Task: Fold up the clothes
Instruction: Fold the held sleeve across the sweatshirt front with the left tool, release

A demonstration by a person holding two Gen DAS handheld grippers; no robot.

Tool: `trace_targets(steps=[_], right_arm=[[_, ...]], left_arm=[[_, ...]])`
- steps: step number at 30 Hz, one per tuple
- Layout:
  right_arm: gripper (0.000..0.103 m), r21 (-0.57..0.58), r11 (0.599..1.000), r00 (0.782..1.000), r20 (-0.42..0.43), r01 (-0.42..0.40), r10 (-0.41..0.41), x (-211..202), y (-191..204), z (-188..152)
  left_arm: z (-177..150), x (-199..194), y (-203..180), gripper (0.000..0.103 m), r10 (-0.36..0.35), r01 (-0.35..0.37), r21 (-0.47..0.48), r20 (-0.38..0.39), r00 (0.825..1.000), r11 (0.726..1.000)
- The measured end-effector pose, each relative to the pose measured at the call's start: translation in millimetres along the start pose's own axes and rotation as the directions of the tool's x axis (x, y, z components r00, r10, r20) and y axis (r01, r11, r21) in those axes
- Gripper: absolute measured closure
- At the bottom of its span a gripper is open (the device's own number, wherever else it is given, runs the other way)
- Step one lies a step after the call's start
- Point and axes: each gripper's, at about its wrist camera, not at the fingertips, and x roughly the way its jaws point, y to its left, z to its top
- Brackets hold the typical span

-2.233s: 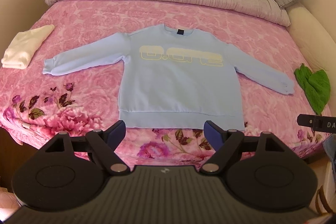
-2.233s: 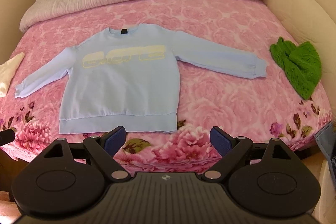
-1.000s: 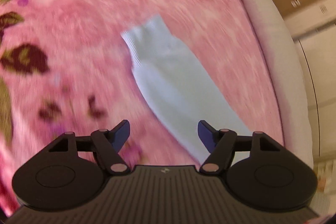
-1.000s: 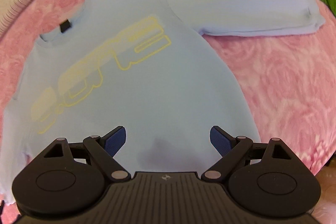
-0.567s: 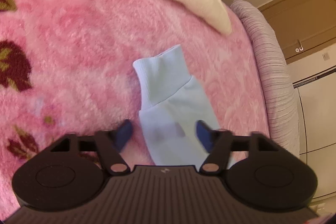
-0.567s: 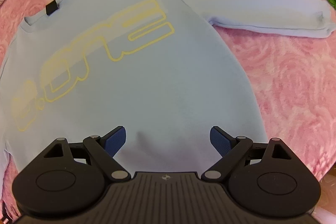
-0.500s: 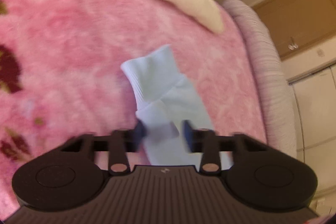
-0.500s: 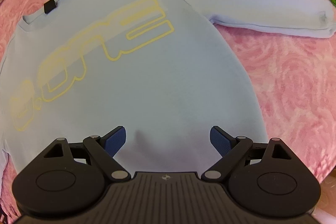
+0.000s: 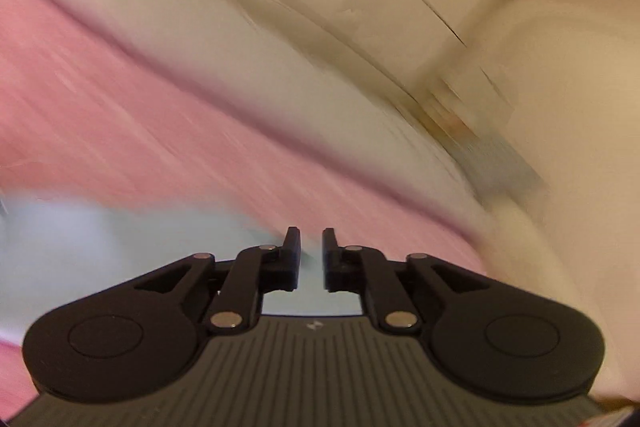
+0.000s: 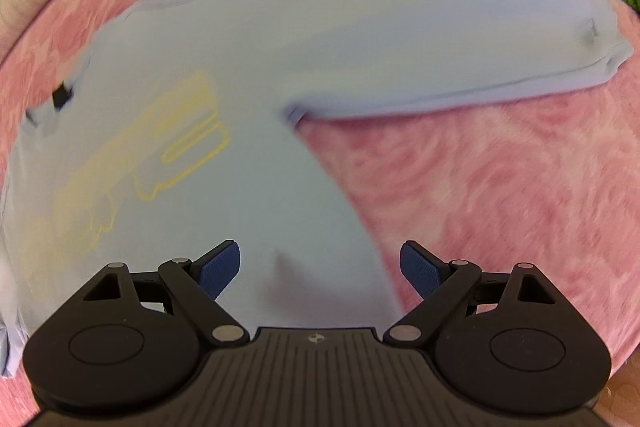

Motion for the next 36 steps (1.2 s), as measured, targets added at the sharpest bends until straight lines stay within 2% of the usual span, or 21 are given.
trace_targets(steps=[1, 2, 4, 6, 8, 9, 10, 12, 13, 15, 17, 19, 23, 25, 26, 27, 28, 31, 32, 34, 36], right_arm=[[0.013, 0.000, 1.000, 1.000, 0.003, -0.002, 0.002, -0.6, -3.9, 3.9], [0.013, 0.001, 1.000, 1.000, 0.004, -0.005, 0.005, -0.9, -7.5, 7.7], [0.013, 0.002, 1.000, 1.000, 0.003, -0.014, 0.014, -1.3, -13.8, 14.4], [0.013, -0.010, 1.000, 1.000, 0.004, -0.028, 0.028, -3.4, -16.7, 18.7], [0.013, -0.030, 0.999, 0.999, 0.010, -0.033, 0.033, -1.3, -16.3, 21.2], [0.013, -0.031, 0.999, 1.000, 0.001, -0.030, 0.030, 2.0, -14.1, 21.9], [0.013, -0.032, 0.999, 1.000, -0.009, -0.025, 0.025, 5.7, -11.7, 22.6], [0.013, -0.035, 0.999, 0.999, -0.029, -0.025, 0.024, 12.6, -4.9, 22.1], [0.013, -0.038, 0.999, 0.999, -0.038, -0.030, 0.028, 15.9, -0.1, 20.8], [0.013, -0.056, 0.998, 0.998, -0.053, -0.036, 0.033, 21.9, 15.9, 14.6], [0.013, -0.080, 0.996, 0.997, -0.070, -0.047, 0.041, 28.0, 34.8, 7.5], [0.013, -0.106, 0.993, 0.995, -0.089, -0.054, 0.045, 33.8, 54.1, 0.2], [0.013, -0.127, 0.991, 0.994, -0.104, -0.052, 0.038, 41.7, 84.5, -9.4], [0.013, -0.127, 0.991, 0.994, -0.106, -0.045, 0.031, 44.7, 92.9, -9.4], [0.013, -0.129, 0.991, 0.994, -0.106, -0.039, 0.025, 45.9, 96.2, -9.4], [0.013, -0.131, 0.991, 0.994, -0.103, -0.033, 0.020, 46.4, 98.2, -9.2], [0.013, -0.132, 0.991, 0.995, -0.100, -0.028, 0.015, 46.8, 99.9, -8.9], [0.013, -0.125, 0.992, 0.996, -0.090, -0.020, 0.009, 46.5, 98.8, -9.2], [0.013, -0.122, 0.992, 0.996, -0.087, -0.018, 0.008, 46.4, 98.0, -9.3], [0.013, -0.117, 0.993, 0.997, -0.082, -0.017, 0.008, 46.0, 98.0, -9.6], [0.013, -0.114, 0.993, 0.997, -0.077, -0.023, 0.015, 44.8, 96.4, -9.3]], left_arm=[[-14.5, 23.5, -6.9, 0.084, -0.029, 0.028, -0.017, -0.086, 0.996, 0.999], [-31.2, 44.7, -11.6, 0.083, -0.024, 0.019, -0.028, -0.172, 0.985, 0.999], [-58.2, 65.1, -15.1, 0.083, 0.035, -0.041, -0.016, -0.279, 0.960, 0.999], [-77.1, 61.9, -10.8, 0.083, 0.089, -0.105, -0.033, -0.308, 0.947, 0.994], [-82.8, 42.6, 2.9, 0.078, 0.172, -0.204, -0.085, -0.291, 0.941, 0.975], [-79.5, 27.2, 12.3, 0.073, 0.257, -0.290, -0.091, -0.271, 0.928, 0.953], [-72.9, 12.0, 22.5, 0.070, 0.355, -0.382, -0.070, -0.251, 0.901, 0.921], [-55.5, -10.1, 42.8, 0.063, 0.521, -0.533, 0.002, -0.215, 0.826, 0.846], [-44.4, -16.6, 53.7, 0.059, 0.591, -0.594, 0.053, -0.202, 0.781, 0.803], [-22.1, -29.7, 75.3, 0.054, 0.718, -0.703, 0.149, -0.163, 0.676, 0.696], [-7.1, -31.4, 95.4, 0.053, 0.796, -0.760, 0.237, -0.148, 0.587, 0.604], [2.3, -29.4, 119.9, 0.053, 0.881, -0.827, 0.307, -0.130, 0.454, 0.471], [-1.6, -7.0, 162.4, 0.050, 0.928, -0.775, 0.515, -0.142, 0.344, 0.366], [-11.7, -2.1, 180.4, 0.052, 0.945, -0.745, 0.588, -0.128, 0.300, 0.316], [-14.7, 0.7, 187.6, 0.056, 0.952, -0.742, 0.604, -0.108, 0.285, 0.291], [-15.7, 1.7, 193.6, 0.080, 0.952, -0.739, 0.610, -0.096, 0.290, 0.286], [-13.1, -0.7, 193.9, 0.102, 0.946, -0.747, 0.594, -0.083, 0.314, 0.300], [5.9, -17.9, 177.8, 0.102, 0.899, -0.785, 0.473, -0.034, 0.437, 0.400], [12.9, -22.9, 166.5, 0.102, 0.865, -0.777, 0.435, -0.011, 0.502, 0.456], [28.1, -31.2, 131.6, 0.102, 0.743, -0.704, 0.370, 0.054, 0.668, 0.606], [33.4, -35.3, 90.0, 0.102, 0.590, -0.589, 0.332, 0.108, 0.800, 0.737]])
